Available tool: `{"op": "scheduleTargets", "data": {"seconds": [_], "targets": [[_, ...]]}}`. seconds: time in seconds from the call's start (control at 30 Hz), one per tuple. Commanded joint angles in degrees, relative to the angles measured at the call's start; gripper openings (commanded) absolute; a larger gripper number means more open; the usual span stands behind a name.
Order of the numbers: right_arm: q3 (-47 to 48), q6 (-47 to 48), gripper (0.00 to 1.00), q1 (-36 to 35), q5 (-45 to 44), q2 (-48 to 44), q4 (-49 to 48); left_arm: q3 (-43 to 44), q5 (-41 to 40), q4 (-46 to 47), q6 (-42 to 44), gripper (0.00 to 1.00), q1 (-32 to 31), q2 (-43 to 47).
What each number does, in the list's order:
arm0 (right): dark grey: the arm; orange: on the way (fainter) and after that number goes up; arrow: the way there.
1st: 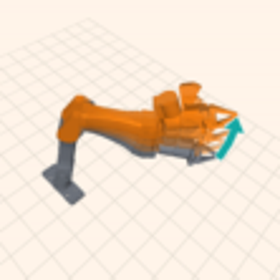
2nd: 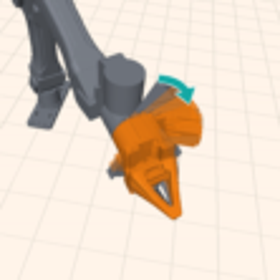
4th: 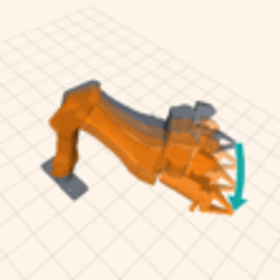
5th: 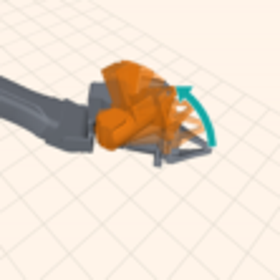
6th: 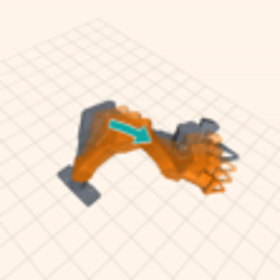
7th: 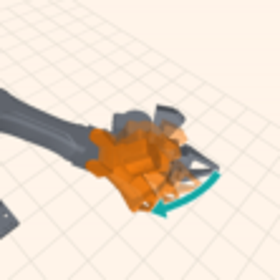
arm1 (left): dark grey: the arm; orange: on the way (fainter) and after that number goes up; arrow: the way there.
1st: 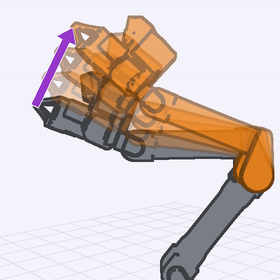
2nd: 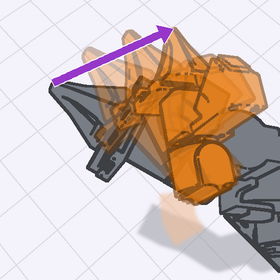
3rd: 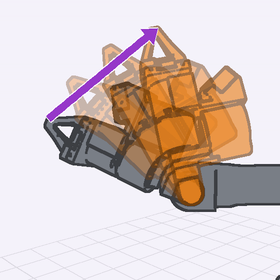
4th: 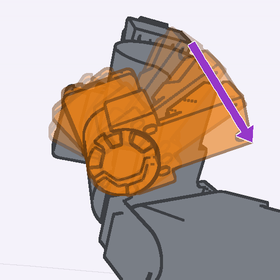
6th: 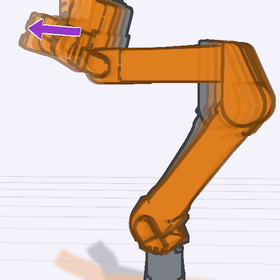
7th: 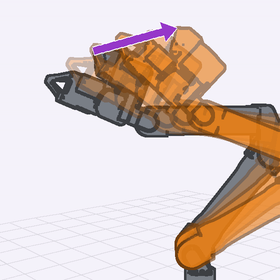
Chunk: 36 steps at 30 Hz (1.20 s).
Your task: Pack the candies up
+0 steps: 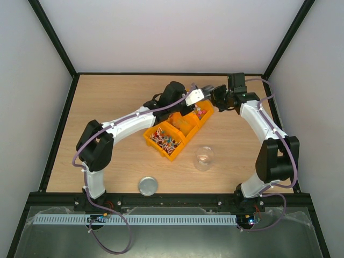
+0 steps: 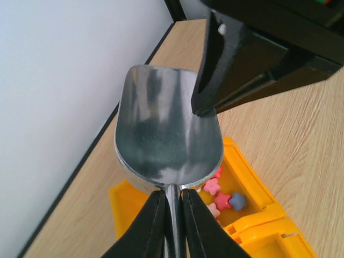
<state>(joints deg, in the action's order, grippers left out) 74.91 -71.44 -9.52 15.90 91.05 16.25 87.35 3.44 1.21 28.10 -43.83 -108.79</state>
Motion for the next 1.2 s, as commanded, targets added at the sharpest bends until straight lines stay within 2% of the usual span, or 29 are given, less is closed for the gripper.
{"op": "scheduleTargets", "data": {"seconds": [0.0,0.07,0.1,0.2,0.23,0.4,0.43,0.5,0.63,0.73,0.83,0.9,1.03,1.17], "targets": [[-0.77,-0.63,0.01,-0.41,1.91,-1.04,-1.35,-0.26,1.56,1.46,-0.43,0.03,0.84,-0.23],[-1.06,-0.30,0.02,-0.46,2.15,-0.97,-2.24,-0.63,2.38,1.96,-0.77,0.02,1.05,0.22],[-1.29,0.30,0.08,-0.39,2.44,-1.00,-3.03,-0.80,2.64,2.03,-0.96,0.02,1.15,0.55],[-0.49,4.48,0.48,-0.29,1.23,-1.26,-4.80,-1.98,3.92,2.61,-2.95,0.02,2.36,2.26],[0.15,6.65,0.59,-0.01,0.51,-1.43,-4.94,-2.57,4.16,2.71,-3.76,0.02,2.94,2.99],[2.93,20.44,0.96,2.25,-0.34,-2.14,-8.08,-7.39,7.64,4.11,-7.66,0.02,6.69,8.67],[3.05,23.70,1.00,2.93,-0.12,-2.36,-9.42,-8.19,9.15,4.22,-8.40,0.02,7.58,9.95],[2.52,31.17,0.99,4.49,2.88,-2.66,-14.05,-9.81,10.09,4.50,-9.36,0.02,8.81,12.34],[2.05,55.99,0.99,5.37,10.83,-1.84,-20.49,-12.89,14.44,4.39,-9.39,0.02,11.83,17.33],[5.97,70.47,0.99,5.62,17.16,0.84,-16.42,-13.99,15.64,3.49,-11.67,0.02,14.20,19.82],[13.79,82.86,0.99,5.54,26.03,6.14,-5.40,-14.24,16.20,1.41,-14.03,0.02,17.04,21.84],[20.08,86.53,0.99,4.58,26.97,10.42,1.38,-14.42,15.29,-0.10,-14.79,0.02,18.49,23.26],[32.78,89.71,0.98,1.67,22.31,21.12,16.89,-15.61,13.11,-1.79,-15.67,0.02,20.88,26.80],[40.99,91.38,0.94,-2.17,18.12,28.71,26.25,-16.60,10.27,-3.82,-16.83,0.02,22.64,29.50]]}}
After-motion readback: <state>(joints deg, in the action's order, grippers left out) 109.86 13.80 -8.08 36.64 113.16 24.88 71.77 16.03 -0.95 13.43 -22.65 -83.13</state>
